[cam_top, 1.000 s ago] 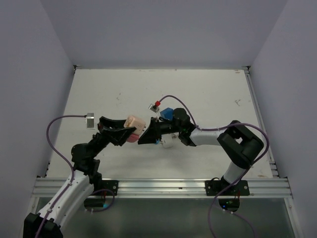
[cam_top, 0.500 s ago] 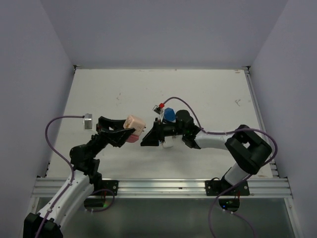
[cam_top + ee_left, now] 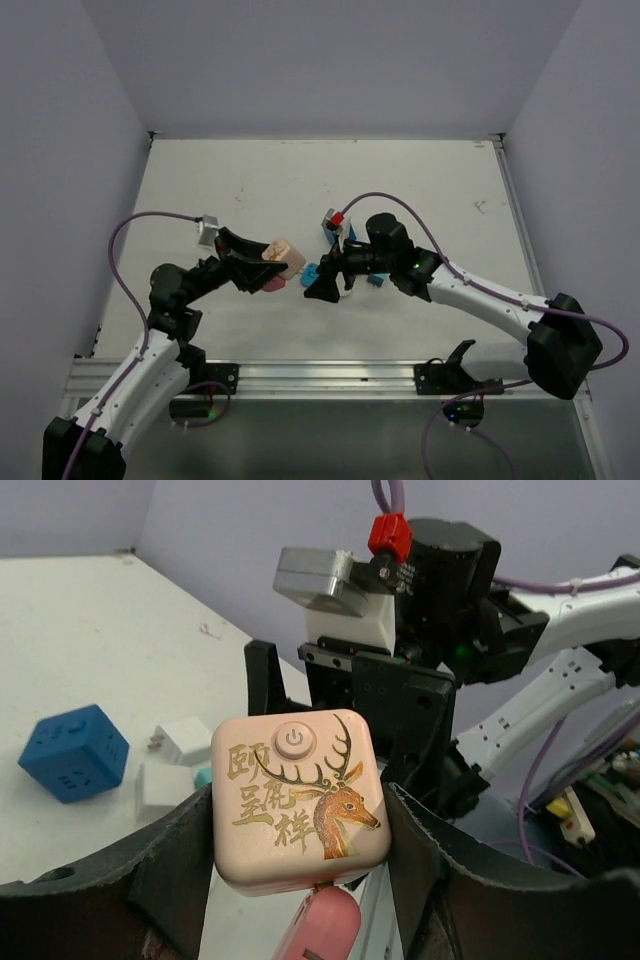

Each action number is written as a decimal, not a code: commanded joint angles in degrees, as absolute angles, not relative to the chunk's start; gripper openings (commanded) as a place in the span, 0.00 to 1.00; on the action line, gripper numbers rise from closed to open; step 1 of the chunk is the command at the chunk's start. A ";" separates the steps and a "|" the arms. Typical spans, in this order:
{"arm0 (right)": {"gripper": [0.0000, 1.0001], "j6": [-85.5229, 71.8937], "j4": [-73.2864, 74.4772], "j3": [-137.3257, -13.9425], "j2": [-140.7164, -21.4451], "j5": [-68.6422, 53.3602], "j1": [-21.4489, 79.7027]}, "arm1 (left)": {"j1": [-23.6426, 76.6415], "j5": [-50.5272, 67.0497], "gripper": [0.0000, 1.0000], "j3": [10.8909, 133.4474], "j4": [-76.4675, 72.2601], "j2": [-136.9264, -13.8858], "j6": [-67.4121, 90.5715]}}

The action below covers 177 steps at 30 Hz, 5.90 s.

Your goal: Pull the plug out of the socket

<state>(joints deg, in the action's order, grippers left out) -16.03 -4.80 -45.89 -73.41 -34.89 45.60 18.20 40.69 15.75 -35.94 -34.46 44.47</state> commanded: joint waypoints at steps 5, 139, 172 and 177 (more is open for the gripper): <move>0.98 -2.83 9.13 -51.58 -65.75 -32.34 45.35 | 18.54 57.30 0.00 23.72 -31.74 -39.72 36.85; 0.00 -3.08 9.93 -57.74 -65.30 -54.14 35.51 | 25.31 58.89 0.42 28.48 -28.21 -46.41 28.21; 0.00 -5.18 8.44 -51.42 -59.50 -50.71 26.64 | 25.31 55.81 0.00 24.96 -29.44 -40.78 28.39; 0.00 -4.83 10.10 -51.85 -58.54 -50.37 23.30 | 25.31 55.02 0.00 24.00 -29.62 -41.04 28.91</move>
